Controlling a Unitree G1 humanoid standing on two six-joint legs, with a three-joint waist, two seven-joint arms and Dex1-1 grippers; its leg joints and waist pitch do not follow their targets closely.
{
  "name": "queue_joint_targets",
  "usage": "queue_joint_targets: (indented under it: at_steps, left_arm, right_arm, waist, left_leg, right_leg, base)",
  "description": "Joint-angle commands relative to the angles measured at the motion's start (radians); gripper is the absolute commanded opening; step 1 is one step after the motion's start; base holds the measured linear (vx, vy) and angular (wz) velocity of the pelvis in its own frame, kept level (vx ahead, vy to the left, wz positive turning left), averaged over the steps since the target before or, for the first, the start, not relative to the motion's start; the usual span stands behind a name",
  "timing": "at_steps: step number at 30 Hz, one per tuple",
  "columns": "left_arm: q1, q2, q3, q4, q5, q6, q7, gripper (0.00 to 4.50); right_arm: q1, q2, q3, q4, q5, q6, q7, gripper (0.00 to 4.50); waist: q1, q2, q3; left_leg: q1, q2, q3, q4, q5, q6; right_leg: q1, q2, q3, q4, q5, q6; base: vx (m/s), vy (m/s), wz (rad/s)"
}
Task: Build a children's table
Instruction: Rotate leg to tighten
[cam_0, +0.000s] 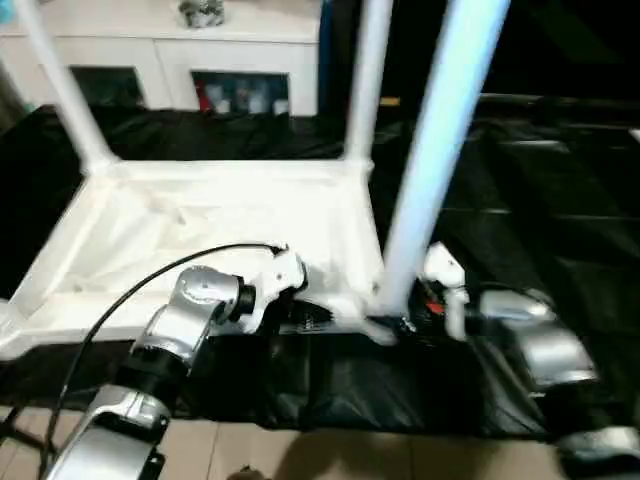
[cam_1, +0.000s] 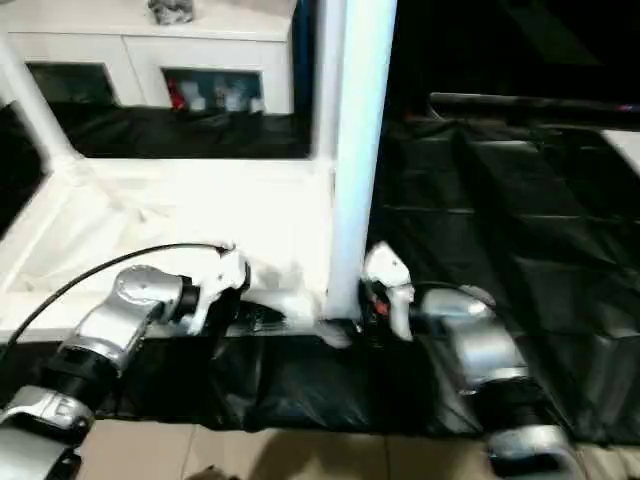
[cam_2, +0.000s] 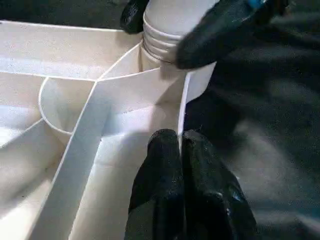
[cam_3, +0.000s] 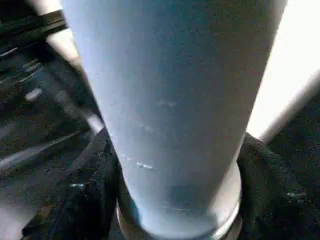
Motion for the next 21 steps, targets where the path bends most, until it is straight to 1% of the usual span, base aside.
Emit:
queue_joint_targets:
  at_steps: [1, 2, 3, 4, 5, 6, 7, 9, 10, 12, 13, 15, 16, 17, 18, 20, 21]
  left_arm:
    - [-0.047, -0.093, 0.034, 0.016, -0.023, 0.029, 0.212, 0.00]
    - [-0.054, -0.116, 0.033, 0.023, -0.011, 0.033, 0.262, 0.00]
    - [-0.057, -0.125, 0.033, 0.026, -0.007, 0.035, 0.281, 0.00]
    - [-0.061, -0.138, 0.031, 0.029, -0.001, 0.038, 0.304, 0.00]
    - [-0.064, -0.148, 0.031, 0.030, 0.005, 0.040, 0.322, 0.00]
    - [-0.065, -0.152, 0.031, 0.031, 0.009, 0.040, 0.332, 0.00]
    - [-0.068, -0.159, 0.030, 0.032, 0.016, 0.040, 0.349, 0.00]
    - [-0.069, -0.171, 0.022, 0.029, 0.028, 0.038, 0.356, 0.00]
    - [-0.067, -0.176, 0.020, 0.025, 0.029, 0.040, 0.357, 0.00]
    - [-0.061, -0.180, 0.015, 0.016, 0.024, 0.042, 0.337, 0.00]
    - [-0.059, -0.179, 0.014, 0.013, 0.024, 0.042, 0.332, 0.00]
    - [-0.052, -0.165, 0.010, 0.007, 0.019, 0.036, 0.303, 0.00]
    - [-0.045, -0.148, 0.008, 0.002, 0.011, 0.025, 0.269, 0.00]
    - [-0.045, -0.148, 0.008, 0.002, 0.011, 0.025, 0.269, 0.00]
    - [-0.041, -0.139, 0.006, -0.001, 0.008, 0.024, 0.249, 0.00]
    - [-0.027, -0.102, -0.008, -0.016, -0.003, 0.012, 0.159, 0.00]
    - [-0.022, -0.088, -0.013, -0.023, -0.008, 0.008, 0.126, 0.00]
  right_arm:
    - [-0.007, 0.122, 0.109, 0.037, -0.021, 0.002, -0.046, 2.77]
    - [-0.028, 0.161, 0.096, 0.076, -0.038, 0.008, -0.138, 2.77]
    - [-0.039, 0.176, 0.087, 0.093, -0.043, 0.016, -0.182, 2.77]
    - [-0.055, 0.200, 0.073, 0.119, -0.048, 0.028, -0.246, 2.77]
    - [-0.066, 0.218, 0.060, 0.140, -0.054, 0.032, -0.288, 2.77]
    - [-0.070, 0.225, 0.056, 0.147, -0.056, 0.030, -0.301, 2.77]
    - [-0.075, 0.236, 0.052, 0.156, -0.059, 0.021, -0.316, 2.77]
    - [-0.081, 0.253, 0.052, 0.169, -0.067, -0.002, -0.323, 2.77]
    - [-0.081, 0.257, 0.057, 0.169, -0.071, -0.014, -0.318, 3.12]
    - [-0.074, 0.258, 0.059, 0.150, -0.054, -0.004, -0.279, 3.49]
    - [-0.072, 0.257, 0.059, 0.143, -0.050, -0.002, -0.267, 3.49]
    - [-0.068, 0.235, 0.071, 0.128, -0.057, -0.019, -0.247, 3.66]
    - [-0.062, 0.209, 0.082, 0.115, -0.055, -0.036, -0.208, 3.77]
    - [-0.062, 0.209, 0.082, 0.115, -0.055, -0.036, -0.208, 3.77]
    - [-0.059, 0.195, 0.085, 0.110, -0.052, -0.045, -0.183, 3.77]
    - [-0.045, 0.142, 0.100, 0.083, -0.036, -0.074, -0.072, 3.77]
    - [-0.039, 0.122, 0.107, 0.069, -0.028, -0.081, -0.027, 3.77]
  waist:
    - [-0.005, -0.019, -0.044]
    - [-0.010, -0.020, -0.043]
    - [-0.018, -0.021, -0.042]
    - [-0.018, -0.020, -0.043]
    - [-0.024, -0.019, -0.043]
    - [-0.025, -0.018, -0.044]
    - [-0.024, -0.017, -0.045]
    - [-0.022, -0.018, -0.046]
    - [-0.021, -0.016, -0.047]
    - [-0.020, -0.014, -0.048]
    - [-0.020, -0.014, -0.049]
    - [-0.018, -0.015, -0.050]
    - [-0.018, -0.012, -0.050]
    - [-0.018, -0.014, -0.052]
    - [-0.018, -0.015, -0.052]
    - [-0.015, -0.016, -0.054]
    - [-0.016, -0.015, -0.055]
  left_leg:
    - [0.009, 0.033, -0.024, -0.072, -0.320, 0.005]
    - [0.007, 0.031, -0.026, -0.073, -0.324, 0.003]
    - [0.005, 0.028, -0.027, -0.074, -0.328, 0.001]
    - [0.007, 0.028, -0.028, -0.073, -0.328, 0.001]
    - [0.008, 0.028, -0.028, -0.073, -0.330, 0.004]
    - [0.007, 0.027, -0.028, -0.072, -0.329, 0.008]
    - [0.008, 0.027, -0.027, -0.072, -0.329, 0.010]
    - [0.004, 0.027, -0.025, -0.072, -0.315, 0.022]
    - [0.004, 0.028, -0.025, -0.071, -0.311, 0.024]
    - [0.001, 0.028, -0.023, -0.071, -0.292, 0.032]
    - [0.000, 0.028, -0.022, -0.070, -0.288, 0.034]
    - [0.000, 0.028, -0.021, -0.069, -0.274, 0.040]
    - [0.000, 0.028, -0.021, -0.069, -0.271, 0.041]
    - [-0.002, 0.028, -0.020, -0.067, -0.266, 0.045]
    - [-0.003, 0.028, -0.020, -0.067, -0.259, 0.049]
    - [-0.003, 0.028, -0.020, -0.065, -0.248, 0.058]
    - [-0.008, 0.030, -0.019, -0.063, -0.228, 0.066]
  right_leg:
    - [0.029, -0.060, 0.037, -0.097, -0.482, -0.122]
    - [0.028, -0.061, 0.038, -0.097, -0.493, -0.119]
    - [0.030, -0.060, 0.035, -0.100, -0.513, -0.110]
    - [0.029, -0.061, 0.036, -0.102, -0.519, -0.105]
    - [0.025, -0.061, 0.038, -0.103, -0.514, -0.107]
    - [0.026, -0.060, 0.038, -0.104, -0.513, -0.105]
    - [0.025, -0.060, 0.038, -0.105, -0.507, -0.105]
    - [0.027, -0.059, 0.041, -0.101, -0.459, -0.113]
    - [0.027, -0.059, 0.041, -0.100, -0.448, -0.115]
    - [0.030, -0.056, 0.042, -0.093, -0.388, -0.132]
    - [0.031, -0.056, 0.042, -0.092, -0.375, -0.136]
    - [0.034, -0.056, 0.042, -0.088, -0.341, -0.147]
    - [0.034, -0.056, 0.043, -0.087, -0.334, -0.151]
    - [0.038, -0.056, 0.042, -0.085, -0.319, -0.155]
    - [0.037, -0.055, 0.042, -0.084, -0.307, -0.161]
    - [0.041, -0.057, 0.041, -0.081, -0.288, -0.170]
    - [0.045, -0.056, 0.042, -0.075, -0.247, -0.178]
  base:
    - [0.000, 0.000, 0.00]
    - [0.000, 0.000, 0.00]
    - [0.000, 0.000, 0.00]
    - [0.000, 0.000, 0.00]
    - [0.000, 0.000, 0.00]
    - [0.000, 0.000, 0.00]
    - [0.000, 0.000, 0.00]
    - [0.000, 0.000, 0.00]
    - [0.000, 0.000, 0.00]
    - [0.000, 0.000, 0.00]
    - [0.000, 0.000, 0.00]
    - [0.000, 0.000, 0.00]
    - [0.000, 0.000, 0.00]
    - [0.000, 0.000, 0.00]
    - [0.000, 0.000, 0.00]
    - [0.000, 0.000, 0.00]
    - [0.000, 0.000, 0.00]
